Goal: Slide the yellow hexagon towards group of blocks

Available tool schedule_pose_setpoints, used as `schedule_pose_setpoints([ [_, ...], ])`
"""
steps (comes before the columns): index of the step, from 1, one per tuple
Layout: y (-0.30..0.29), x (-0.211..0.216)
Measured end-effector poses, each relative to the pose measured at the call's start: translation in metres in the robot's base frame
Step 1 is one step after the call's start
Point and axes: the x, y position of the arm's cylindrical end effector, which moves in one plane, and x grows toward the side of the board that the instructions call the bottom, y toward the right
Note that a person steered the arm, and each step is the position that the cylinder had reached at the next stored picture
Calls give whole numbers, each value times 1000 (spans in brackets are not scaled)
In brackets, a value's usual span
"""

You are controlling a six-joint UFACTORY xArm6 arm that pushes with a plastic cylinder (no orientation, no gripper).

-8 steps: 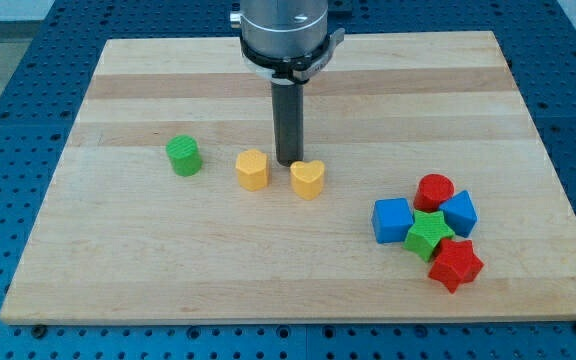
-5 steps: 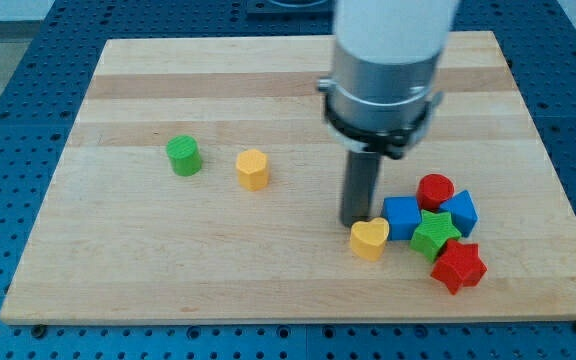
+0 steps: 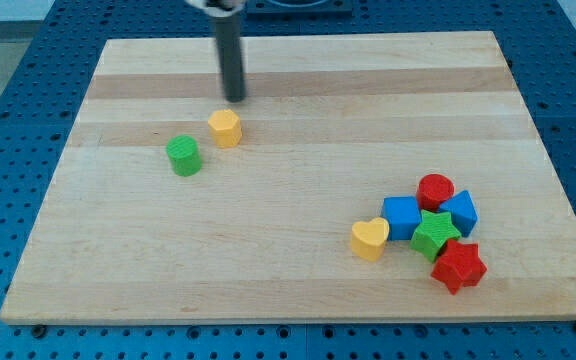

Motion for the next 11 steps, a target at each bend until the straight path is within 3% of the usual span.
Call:
schedule_pose_setpoints([
  [1, 6, 41],
  [2, 83, 72],
  [3, 86, 74],
  [4, 54, 35],
  [5, -12, 55],
  [6, 11, 112],
  [7, 107, 153],
  [8, 119, 153],
  [9, 58, 136],
  [10, 79, 111],
  [11, 154, 106],
])
